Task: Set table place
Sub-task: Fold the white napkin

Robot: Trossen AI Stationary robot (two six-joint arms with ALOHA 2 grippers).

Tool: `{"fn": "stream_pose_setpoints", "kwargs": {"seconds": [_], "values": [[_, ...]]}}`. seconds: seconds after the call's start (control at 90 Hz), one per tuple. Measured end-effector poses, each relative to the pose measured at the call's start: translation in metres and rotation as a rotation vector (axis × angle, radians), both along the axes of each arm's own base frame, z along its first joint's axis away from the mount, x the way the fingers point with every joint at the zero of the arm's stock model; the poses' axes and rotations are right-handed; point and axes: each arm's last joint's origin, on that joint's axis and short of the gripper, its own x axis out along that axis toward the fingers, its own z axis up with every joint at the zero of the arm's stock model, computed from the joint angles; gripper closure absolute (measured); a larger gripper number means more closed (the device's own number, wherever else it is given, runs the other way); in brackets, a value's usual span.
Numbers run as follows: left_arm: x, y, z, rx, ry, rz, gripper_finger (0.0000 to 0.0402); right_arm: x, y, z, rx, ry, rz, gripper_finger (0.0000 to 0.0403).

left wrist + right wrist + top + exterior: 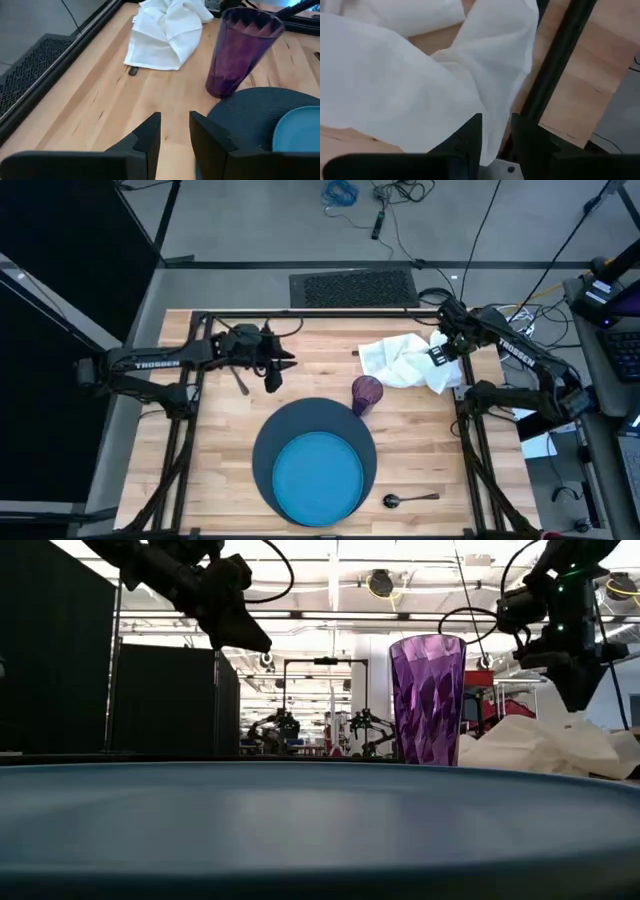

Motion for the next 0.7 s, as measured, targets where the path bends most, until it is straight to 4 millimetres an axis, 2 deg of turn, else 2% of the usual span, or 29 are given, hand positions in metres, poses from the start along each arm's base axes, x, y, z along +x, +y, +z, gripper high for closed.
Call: {"fn": "stream_pose_setpoints", "kwargs": {"seconds": [0.089,0.7], "values": [[0.000,-0.002,0.000,-0.001,0.004,-0.008,0.0316,0.000,-0.001,-0.005,0.042,-0.041,0.012,0.0312],[-0.001,-0.008,-0.004,-0.004,0.052,-0.037,0.0316,-0.003,-0.008,-0.012,0.087,-0.021,-0.027,0.0312]]}}
